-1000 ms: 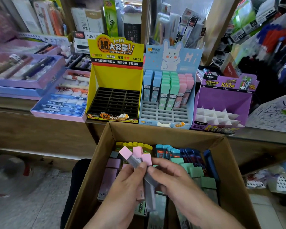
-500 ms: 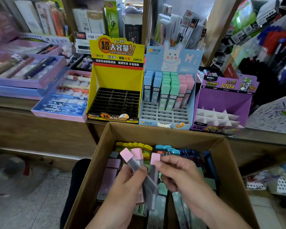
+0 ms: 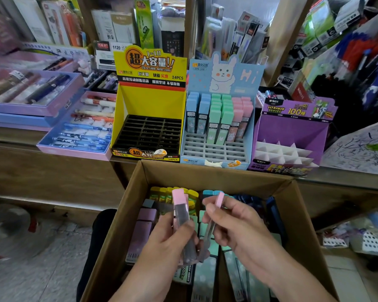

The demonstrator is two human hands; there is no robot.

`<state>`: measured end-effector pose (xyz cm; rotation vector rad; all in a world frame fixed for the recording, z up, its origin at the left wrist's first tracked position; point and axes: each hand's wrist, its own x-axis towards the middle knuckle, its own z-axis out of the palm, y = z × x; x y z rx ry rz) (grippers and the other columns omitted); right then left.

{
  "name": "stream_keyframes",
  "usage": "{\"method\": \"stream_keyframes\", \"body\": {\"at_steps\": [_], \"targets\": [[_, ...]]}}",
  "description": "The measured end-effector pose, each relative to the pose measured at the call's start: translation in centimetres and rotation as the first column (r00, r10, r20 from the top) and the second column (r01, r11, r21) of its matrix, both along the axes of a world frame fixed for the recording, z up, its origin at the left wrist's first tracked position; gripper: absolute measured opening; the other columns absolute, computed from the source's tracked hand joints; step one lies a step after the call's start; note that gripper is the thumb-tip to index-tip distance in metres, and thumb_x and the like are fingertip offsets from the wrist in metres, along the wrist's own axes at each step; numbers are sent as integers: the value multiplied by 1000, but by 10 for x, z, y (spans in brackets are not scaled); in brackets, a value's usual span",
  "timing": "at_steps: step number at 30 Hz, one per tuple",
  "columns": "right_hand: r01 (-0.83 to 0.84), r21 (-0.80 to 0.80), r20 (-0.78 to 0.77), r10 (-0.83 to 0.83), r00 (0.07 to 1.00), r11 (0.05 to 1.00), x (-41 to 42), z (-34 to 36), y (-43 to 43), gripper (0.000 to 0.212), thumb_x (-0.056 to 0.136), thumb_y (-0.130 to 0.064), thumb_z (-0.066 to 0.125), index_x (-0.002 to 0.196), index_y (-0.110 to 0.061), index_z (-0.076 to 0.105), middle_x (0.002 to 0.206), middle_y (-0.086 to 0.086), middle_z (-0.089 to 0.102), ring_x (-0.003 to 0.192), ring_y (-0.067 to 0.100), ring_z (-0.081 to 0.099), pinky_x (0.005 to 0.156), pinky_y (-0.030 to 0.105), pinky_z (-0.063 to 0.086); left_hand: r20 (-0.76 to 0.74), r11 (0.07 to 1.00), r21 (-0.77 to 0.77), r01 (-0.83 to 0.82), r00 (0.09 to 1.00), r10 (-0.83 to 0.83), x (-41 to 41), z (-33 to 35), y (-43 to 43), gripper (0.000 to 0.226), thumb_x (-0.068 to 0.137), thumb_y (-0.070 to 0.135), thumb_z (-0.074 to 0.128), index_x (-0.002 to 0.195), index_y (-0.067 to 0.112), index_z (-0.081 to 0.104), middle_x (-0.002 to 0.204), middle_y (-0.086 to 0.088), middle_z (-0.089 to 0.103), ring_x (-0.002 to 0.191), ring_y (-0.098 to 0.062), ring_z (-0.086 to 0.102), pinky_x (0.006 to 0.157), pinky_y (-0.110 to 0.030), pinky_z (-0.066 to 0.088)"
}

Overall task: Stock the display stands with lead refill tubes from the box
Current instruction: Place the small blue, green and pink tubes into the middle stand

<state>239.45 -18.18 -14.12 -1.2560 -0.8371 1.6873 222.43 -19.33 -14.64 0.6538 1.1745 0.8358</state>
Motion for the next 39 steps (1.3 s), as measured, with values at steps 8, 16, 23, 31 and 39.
{"method": "stream_keyframes", "body": {"at_steps": [8, 16, 23, 31, 39], "targets": [[29, 87, 33, -32, 999, 996, 6, -1, 2, 29, 92, -28, 63, 114, -18, 80, 82, 8, 58, 66, 11, 48, 57, 23, 39, -12, 997, 55, -62, 998, 63, 0, 5, 0, 23, 93, 24, 64, 111, 10, 58, 71, -11, 69, 79, -37, 68, 85, -72, 51], [83, 273, 243, -152, 958, 958, 19, 4, 10, 28, 99, -13, 66, 111, -38, 72, 94, 3, 77, 68, 11, 61, 59, 21, 51, 70, 996, -12, -90, 993, 91, -4, 2, 3, 20, 93, 14, 64, 113, 11, 58, 76, -18, 70, 77, -35, 76, 67, -45, 64], [41, 544, 387, -294, 874, 838, 45, 37, 33, 13, 102, -19, 63, 99, -28, 71, 81, 7, 74, 64, 15, 64, 55, 24, 53, 108, 994, 64, -92, 990, 85, -10, 5, 11, 38, 83, 24, 69, 116, 6, 62, 78, -14, 71, 70, -32, 73, 51, -32, 56], [15, 704, 478, -489, 730, 710, 70, 73, 73, 8, 99, -22, 69, 103, -20, 75, 78, 0, 75, 70, 15, 71, 64, 25, 58, 114, 983, 154, -103, 990, 86, -13, 9, 24, 37, 80, 33, 70, 110, 12, 66, 82, -14, 69, 54, -20, 59, 43, -26, 45], [-113, 742, 585, -555, 592, 661, 83, 82, 113, 7, 96, -18, 73, 103, -17, 75, 85, -4, 75, 77, 15, 74, 70, 36, 63, 129, 987, 115, -117, 986, 102, -13, 6, 29, 45, 80, 38, 66, 115, 9, 63, 79, -16, 68, 53, -23, 58, 43, -29, 44]]}}
